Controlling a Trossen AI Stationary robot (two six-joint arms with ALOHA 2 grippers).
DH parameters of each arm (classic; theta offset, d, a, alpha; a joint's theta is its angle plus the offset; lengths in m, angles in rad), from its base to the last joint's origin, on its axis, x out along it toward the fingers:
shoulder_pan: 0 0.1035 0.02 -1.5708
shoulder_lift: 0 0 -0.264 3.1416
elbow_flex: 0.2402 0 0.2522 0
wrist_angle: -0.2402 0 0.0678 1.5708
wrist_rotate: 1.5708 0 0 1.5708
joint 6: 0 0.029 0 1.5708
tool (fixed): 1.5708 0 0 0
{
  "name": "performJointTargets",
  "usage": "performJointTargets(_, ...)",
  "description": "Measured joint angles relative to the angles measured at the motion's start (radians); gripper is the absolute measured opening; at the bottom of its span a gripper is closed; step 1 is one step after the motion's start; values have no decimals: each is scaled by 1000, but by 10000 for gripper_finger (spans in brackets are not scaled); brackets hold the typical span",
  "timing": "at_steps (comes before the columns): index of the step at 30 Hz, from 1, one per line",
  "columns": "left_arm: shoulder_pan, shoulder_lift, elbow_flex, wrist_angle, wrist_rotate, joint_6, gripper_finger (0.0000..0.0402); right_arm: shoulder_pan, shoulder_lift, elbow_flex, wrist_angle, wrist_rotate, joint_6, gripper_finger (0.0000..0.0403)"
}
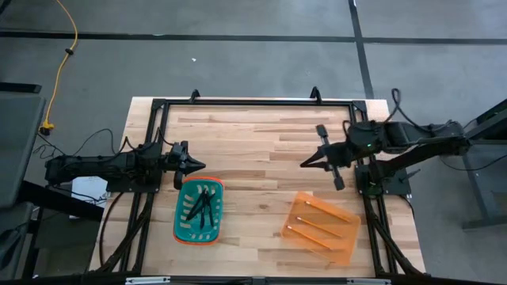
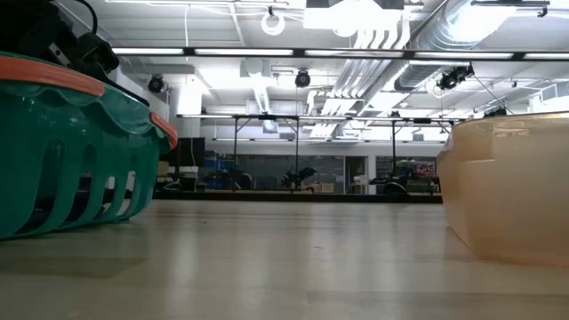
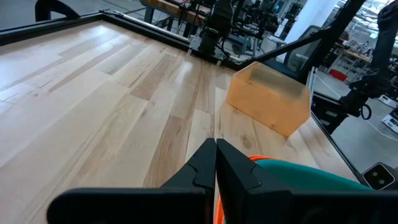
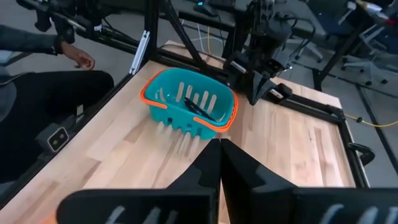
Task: Sort pens & pencils
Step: Return to Home Position
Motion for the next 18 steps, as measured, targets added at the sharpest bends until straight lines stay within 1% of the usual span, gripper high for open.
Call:
performJointTargets(6,0,0,0,0,0,0,1,0,-82,-1,-26,0,30,0)
performJointTargets(8,0,0,0,0,0,0,1,1,-113,-30,0,0,37,0)
performJointTargets(12,0,0,0,0,0,0,1,0,-224,-194,98,12,38,0)
performJointTargets(18,0,0,0,0,0,0,1,0,-454,-475,234,46,85,0)
